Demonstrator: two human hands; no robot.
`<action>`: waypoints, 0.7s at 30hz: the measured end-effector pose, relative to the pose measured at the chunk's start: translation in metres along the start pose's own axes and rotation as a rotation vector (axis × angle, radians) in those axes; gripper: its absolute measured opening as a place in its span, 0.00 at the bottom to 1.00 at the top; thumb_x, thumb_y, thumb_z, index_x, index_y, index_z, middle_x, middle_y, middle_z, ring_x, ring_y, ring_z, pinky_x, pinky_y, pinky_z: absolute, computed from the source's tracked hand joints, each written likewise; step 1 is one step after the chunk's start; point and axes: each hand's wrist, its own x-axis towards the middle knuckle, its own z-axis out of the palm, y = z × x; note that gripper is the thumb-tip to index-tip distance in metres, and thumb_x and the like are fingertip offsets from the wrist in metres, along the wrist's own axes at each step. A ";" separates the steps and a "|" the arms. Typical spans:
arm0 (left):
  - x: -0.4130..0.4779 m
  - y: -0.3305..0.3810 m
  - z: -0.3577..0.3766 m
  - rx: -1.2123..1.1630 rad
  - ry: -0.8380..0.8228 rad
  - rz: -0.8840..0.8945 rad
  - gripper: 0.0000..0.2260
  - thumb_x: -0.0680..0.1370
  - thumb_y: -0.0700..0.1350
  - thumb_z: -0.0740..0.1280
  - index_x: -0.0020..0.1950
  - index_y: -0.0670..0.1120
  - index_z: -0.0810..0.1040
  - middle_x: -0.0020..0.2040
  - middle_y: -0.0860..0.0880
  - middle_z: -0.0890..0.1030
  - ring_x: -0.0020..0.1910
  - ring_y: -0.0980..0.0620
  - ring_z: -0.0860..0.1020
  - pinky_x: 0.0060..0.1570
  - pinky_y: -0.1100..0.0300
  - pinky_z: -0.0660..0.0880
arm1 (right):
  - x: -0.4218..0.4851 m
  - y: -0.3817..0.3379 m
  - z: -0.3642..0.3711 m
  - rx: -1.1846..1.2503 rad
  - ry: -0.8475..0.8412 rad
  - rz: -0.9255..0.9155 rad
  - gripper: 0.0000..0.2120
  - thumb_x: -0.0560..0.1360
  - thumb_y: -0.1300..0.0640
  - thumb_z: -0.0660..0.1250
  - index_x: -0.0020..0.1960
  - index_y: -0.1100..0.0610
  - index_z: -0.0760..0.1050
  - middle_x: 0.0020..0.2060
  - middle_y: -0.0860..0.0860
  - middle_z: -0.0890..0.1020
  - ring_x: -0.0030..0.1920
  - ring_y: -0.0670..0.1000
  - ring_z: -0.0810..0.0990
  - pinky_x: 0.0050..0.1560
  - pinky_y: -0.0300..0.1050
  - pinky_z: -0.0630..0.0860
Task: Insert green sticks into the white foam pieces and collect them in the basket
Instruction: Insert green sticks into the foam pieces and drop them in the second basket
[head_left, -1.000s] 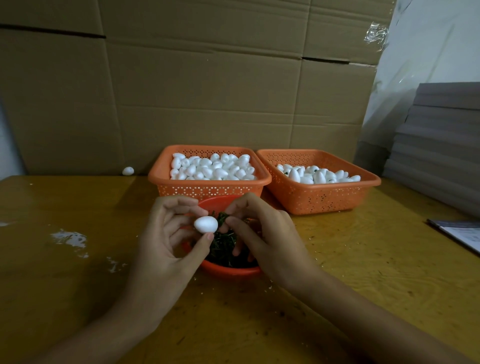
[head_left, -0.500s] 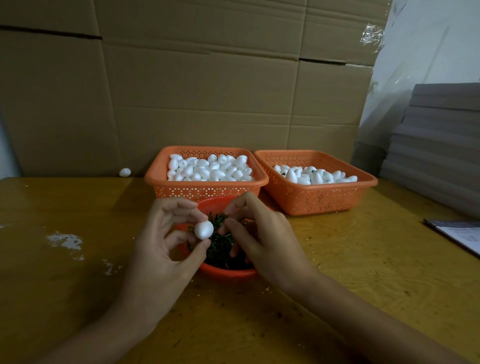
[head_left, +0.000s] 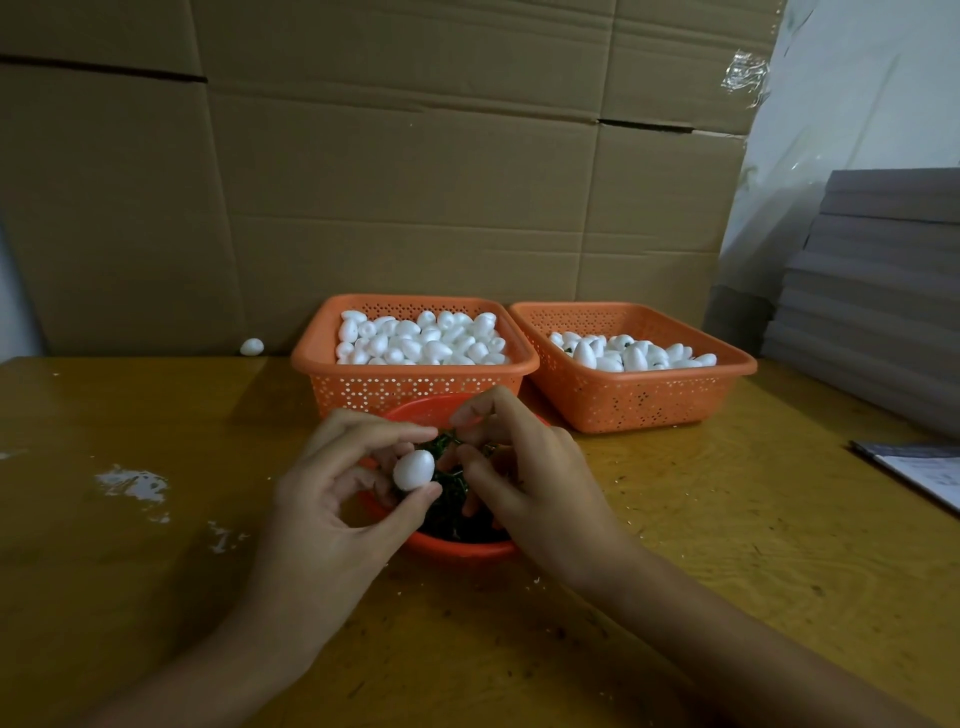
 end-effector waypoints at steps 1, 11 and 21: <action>0.000 0.000 0.000 -0.004 0.003 -0.004 0.15 0.72 0.46 0.77 0.58 0.54 0.85 0.55 0.51 0.80 0.56 0.47 0.82 0.49 0.64 0.80 | 0.000 0.000 0.000 0.004 -0.002 0.008 0.10 0.82 0.61 0.67 0.61 0.51 0.71 0.47 0.42 0.85 0.37 0.46 0.85 0.41 0.52 0.81; 0.001 -0.002 0.000 -0.248 0.155 -0.210 0.09 0.75 0.47 0.73 0.53 0.55 0.80 0.53 0.49 0.86 0.46 0.48 0.87 0.48 0.63 0.82 | 0.002 0.001 0.001 0.095 0.036 0.020 0.02 0.83 0.57 0.69 0.55 0.52 0.77 0.48 0.44 0.87 0.35 0.48 0.86 0.37 0.37 0.76; 0.002 -0.001 -0.001 -0.207 0.163 -0.229 0.08 0.76 0.52 0.71 0.55 0.59 0.79 0.54 0.53 0.85 0.44 0.47 0.87 0.48 0.63 0.82 | 0.000 0.004 0.001 0.111 0.052 -0.059 0.02 0.82 0.53 0.71 0.53 0.49 0.79 0.47 0.43 0.87 0.35 0.46 0.86 0.36 0.35 0.77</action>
